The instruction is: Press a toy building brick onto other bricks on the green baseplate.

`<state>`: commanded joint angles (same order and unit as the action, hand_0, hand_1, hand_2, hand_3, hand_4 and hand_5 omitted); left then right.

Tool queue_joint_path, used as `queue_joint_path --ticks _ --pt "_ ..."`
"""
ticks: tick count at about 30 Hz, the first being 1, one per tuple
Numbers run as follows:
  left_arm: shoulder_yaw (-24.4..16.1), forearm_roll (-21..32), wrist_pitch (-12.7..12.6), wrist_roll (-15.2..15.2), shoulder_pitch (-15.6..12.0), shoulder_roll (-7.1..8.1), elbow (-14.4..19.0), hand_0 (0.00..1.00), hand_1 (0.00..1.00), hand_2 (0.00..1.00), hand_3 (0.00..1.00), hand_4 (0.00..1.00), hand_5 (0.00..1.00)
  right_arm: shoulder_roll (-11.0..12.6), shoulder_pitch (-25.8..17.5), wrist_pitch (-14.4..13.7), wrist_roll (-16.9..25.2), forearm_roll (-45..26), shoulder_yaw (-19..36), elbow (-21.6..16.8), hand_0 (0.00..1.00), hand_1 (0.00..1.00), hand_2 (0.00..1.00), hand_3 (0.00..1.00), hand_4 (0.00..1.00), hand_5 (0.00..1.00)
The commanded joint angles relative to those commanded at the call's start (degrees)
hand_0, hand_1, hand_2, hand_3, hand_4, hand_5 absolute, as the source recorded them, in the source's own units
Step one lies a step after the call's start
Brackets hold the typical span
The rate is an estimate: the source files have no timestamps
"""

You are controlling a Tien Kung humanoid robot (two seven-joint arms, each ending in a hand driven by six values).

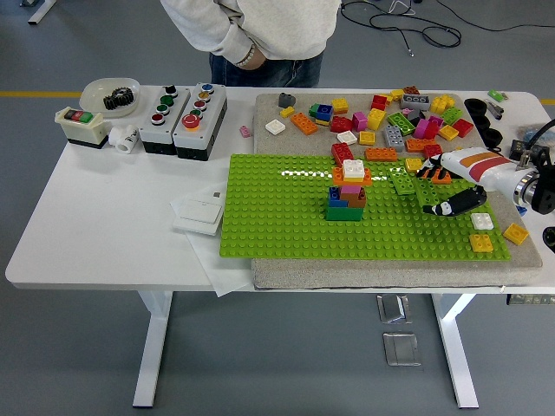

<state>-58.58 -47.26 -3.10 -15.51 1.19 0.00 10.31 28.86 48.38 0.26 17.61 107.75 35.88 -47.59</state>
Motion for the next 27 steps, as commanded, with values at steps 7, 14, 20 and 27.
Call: queue_joint_path --ticks 7,14,20,27 --pt "-0.01 0.03 0.04 0.1 0.09 0.0 0.0 0.877 0.844 0.837 0.641 0.719 0.646 1.26 0.18 -0.07 -0.18 1.14 2.9 -2.83 0.683 0.601 0.626 0.54 0.76 0.292" --pt "0.11 0.3 0.07 0.16 0.27 0.02 0.0 0.878 0.843 0.838 0.641 0.719 0.647 2.17 0.4 -0.13 -0.29 2.35 5.49 -5.56 0.682 0.601 0.627 0.54 0.76 0.291" --pt "0.12 0.42 0.1 0.19 0.33 0.07 0.0 0.876 0.843 0.837 0.642 0.72 0.648 2.86 1.11 -0.14 -0.4 3.28 6.61 -8.76 0.683 0.602 0.627 0.54 0.76 0.29" --pt "0.14 0.56 0.07 0.23 0.39 0.17 0.0 0.877 0.843 0.836 0.641 0.72 0.649 2.84 2.95 0.42 -0.82 3.67 5.59 -12.7 0.683 0.602 0.628 0.54 0.761 0.29"
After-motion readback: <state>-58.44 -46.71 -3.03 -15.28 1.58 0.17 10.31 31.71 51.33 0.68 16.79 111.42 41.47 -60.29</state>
